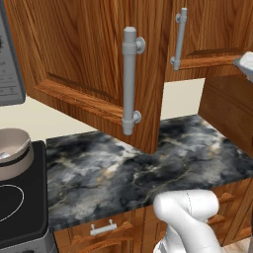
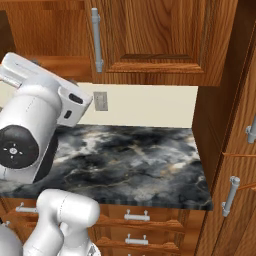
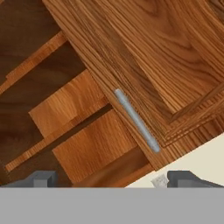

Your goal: Open the cabinet and move the ladle to the pot. Then close the cabinet.

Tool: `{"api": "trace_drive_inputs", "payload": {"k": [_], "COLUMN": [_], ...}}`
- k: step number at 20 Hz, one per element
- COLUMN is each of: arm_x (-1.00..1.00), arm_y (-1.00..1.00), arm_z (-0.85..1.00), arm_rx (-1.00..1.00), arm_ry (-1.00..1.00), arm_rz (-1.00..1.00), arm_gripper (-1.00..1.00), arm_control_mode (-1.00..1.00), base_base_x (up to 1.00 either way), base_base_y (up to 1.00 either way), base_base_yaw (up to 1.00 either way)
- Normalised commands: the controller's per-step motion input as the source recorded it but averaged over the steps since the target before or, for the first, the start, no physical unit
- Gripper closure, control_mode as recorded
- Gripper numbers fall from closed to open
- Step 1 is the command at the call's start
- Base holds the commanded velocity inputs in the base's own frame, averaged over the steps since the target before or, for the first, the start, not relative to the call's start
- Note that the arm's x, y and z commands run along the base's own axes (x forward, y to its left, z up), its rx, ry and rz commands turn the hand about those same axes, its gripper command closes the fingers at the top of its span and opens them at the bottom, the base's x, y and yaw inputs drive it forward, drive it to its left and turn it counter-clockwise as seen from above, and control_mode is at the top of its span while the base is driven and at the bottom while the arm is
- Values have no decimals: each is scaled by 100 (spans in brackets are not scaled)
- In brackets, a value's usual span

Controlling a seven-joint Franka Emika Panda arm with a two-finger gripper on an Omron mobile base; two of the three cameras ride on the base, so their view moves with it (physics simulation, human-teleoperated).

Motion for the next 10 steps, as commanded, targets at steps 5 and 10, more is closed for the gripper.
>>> {"api": "trace_drive_inputs", "payload": {"k": [5, 10], "arm_x": [-26, -5], "arm_y": [55, 56], "arm_z": [0, -13], "arm_rx": [-5, -5], "arm_ry": [4, 8], "arm_rz": [-2, -1], "arm_gripper": [-100, -100], "arm_control_mode": [-100, -100], "base_base_x": [0, 0], "base_base_y": [0, 0], "base_base_yaw": [0, 0]}}
